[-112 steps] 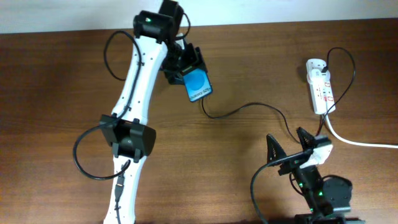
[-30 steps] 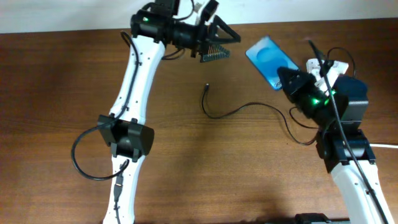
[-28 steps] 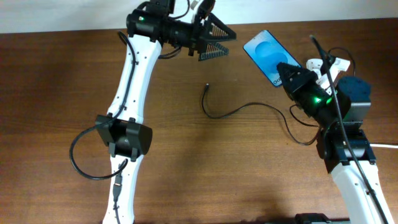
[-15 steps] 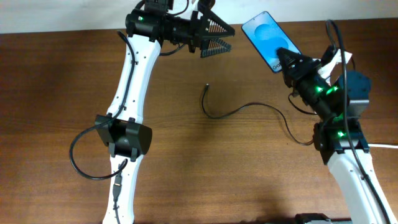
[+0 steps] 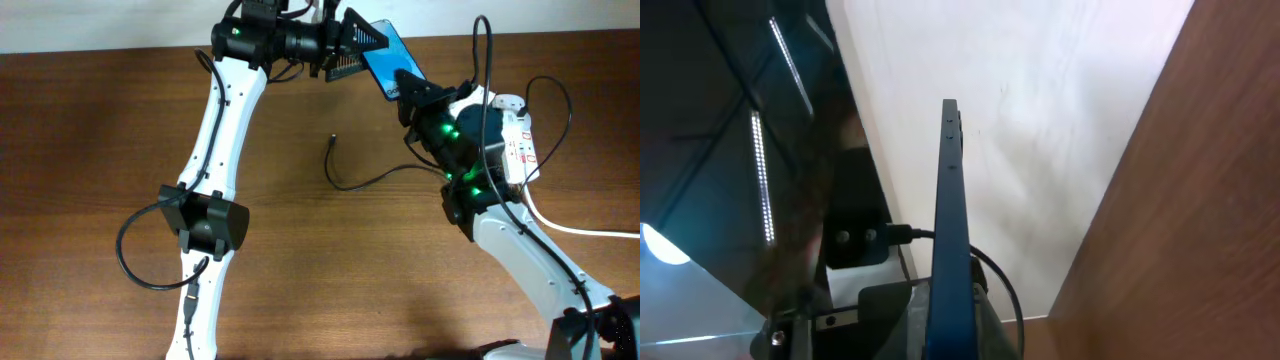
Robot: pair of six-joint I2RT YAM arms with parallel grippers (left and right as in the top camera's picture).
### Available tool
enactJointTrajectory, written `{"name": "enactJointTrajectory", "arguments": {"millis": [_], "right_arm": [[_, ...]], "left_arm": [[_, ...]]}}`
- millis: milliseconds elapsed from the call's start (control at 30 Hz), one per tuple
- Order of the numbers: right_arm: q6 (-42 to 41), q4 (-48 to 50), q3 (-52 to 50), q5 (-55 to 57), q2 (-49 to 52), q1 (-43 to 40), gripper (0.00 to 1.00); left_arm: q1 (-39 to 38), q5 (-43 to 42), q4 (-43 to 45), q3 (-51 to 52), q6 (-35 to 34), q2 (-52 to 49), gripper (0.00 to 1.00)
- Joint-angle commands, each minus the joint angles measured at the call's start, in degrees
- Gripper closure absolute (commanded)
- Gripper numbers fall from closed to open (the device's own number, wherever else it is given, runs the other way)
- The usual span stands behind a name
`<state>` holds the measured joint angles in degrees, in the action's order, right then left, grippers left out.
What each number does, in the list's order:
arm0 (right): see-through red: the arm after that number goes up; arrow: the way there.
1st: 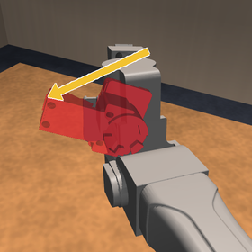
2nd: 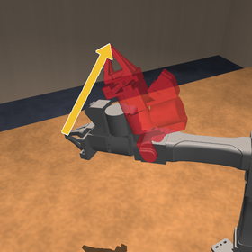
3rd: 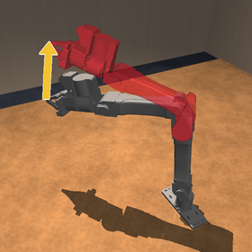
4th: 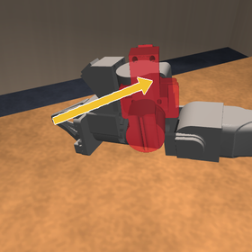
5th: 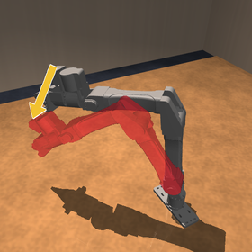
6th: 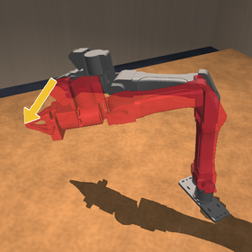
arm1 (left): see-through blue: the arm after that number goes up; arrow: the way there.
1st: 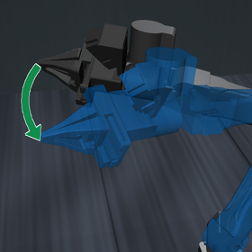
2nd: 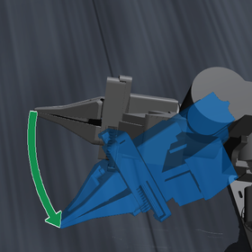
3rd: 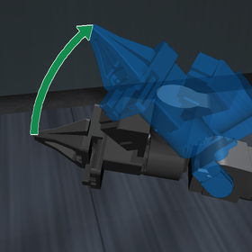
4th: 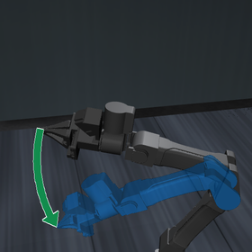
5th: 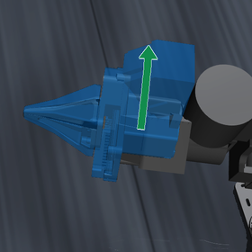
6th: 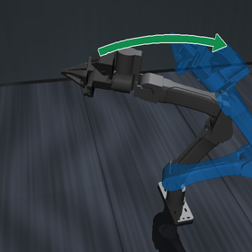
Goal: Plug charger to phone and switch on socket
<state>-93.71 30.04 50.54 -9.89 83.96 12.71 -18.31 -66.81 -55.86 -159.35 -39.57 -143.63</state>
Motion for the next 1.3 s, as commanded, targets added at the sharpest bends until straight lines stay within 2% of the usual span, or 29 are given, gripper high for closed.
{"name": "enactJointTrajectory", "arguments": {"millis": [0, 67, 167, 333, 433, 567, 700, 733, 900, 967, 1067, 1133, 1167, 1267], "right_arm": [[-2.82, 1.09, 0.92, 4.63, 0.0, 2.14, 0.96], [-2.86, 1.09, 0.92, 5.03, 0.0, 2.67, 0.96], [-7.34, 1.05, 0.92, 4.74, 0.04, 2.71, 0.96], [-9.27, 1.31, 0.92, 4.59, 0.07, 4.22, 0.96], [-9.25, 3.04, 0.92, 4.0, 0.07, 4.22, 0.96], [-9.22, 3.17, 0.92, 3.93, 0.07, 5.46, 0.96], [-9.22, 2.73, 0.92, 3.96, 0.07, 5.44, 0.96], [-9.22, 2.73, 0.92, 3.91, 0.07, 5.46, 0.96], [-9.22, 2.1, 0.9, 3.93, 0.07, 5.44, 0.96], [-9.22, 2.1, 0.9, 3.93, 0.07, 5.44, 0.95], [-9.18, 1.84, 0.9, 3.93, 0.07, 5.44, 0.85], [-9.2, 1.7, 0.9, 4.09, 0.07, 5.44, 0.68], [-9.2, 1.7, 0.9, 4.13, 0.07, 5.38, 0.55], [-9.16, 1.73, 0.9, 4.13, 0.04, 5.29, 0.27]], "left_arm": [[-0.44, 2.21, 1.4, -1.09, -2.69, 0.92, 0.32], [-0.46, 2.43, 1.4, -1.09, -2.91, 0.92, 0.38], [-0.46, 2.91, 1.4, -1.09, -2.91, 0.92, 0.46], [-1.18, 4.42, 1.4, -1.09, -2.86, 0.92, 0.48], [-1.57, 6.71, 1.38, -1.09, -2.86, 0.92, 0.56], [-1.57, 8.63, 1.38, -1.09, -2.89, 0.92, 0.57], [-1.57, 8.85, 1.38, -1.09, -2.91, 0.92, 0.65], [-1.57, 9.25, 1.36, -1.09, -2.91, 0.92, 0.68], [-1.57, 11.17, 1.38, -1.09, -3.37, 0.92, 0.98], [-1.57, 11.15, 1.38, -1.09, -4.81, 0.92, 1.0], [-1.55, 11.15, 1.38, -1.09, -6.95, 0.92, 1.0], [-1.29, 11.13, 1.38, -1.09, -7.13, 0.92, 1.0], [-0.66, 11.04, 1.36, -1.09, -7.1, 0.92, 1.0], [2.8, 8.57, 1.11, -1.09, -5.46, 0.92, 1.0]]}}
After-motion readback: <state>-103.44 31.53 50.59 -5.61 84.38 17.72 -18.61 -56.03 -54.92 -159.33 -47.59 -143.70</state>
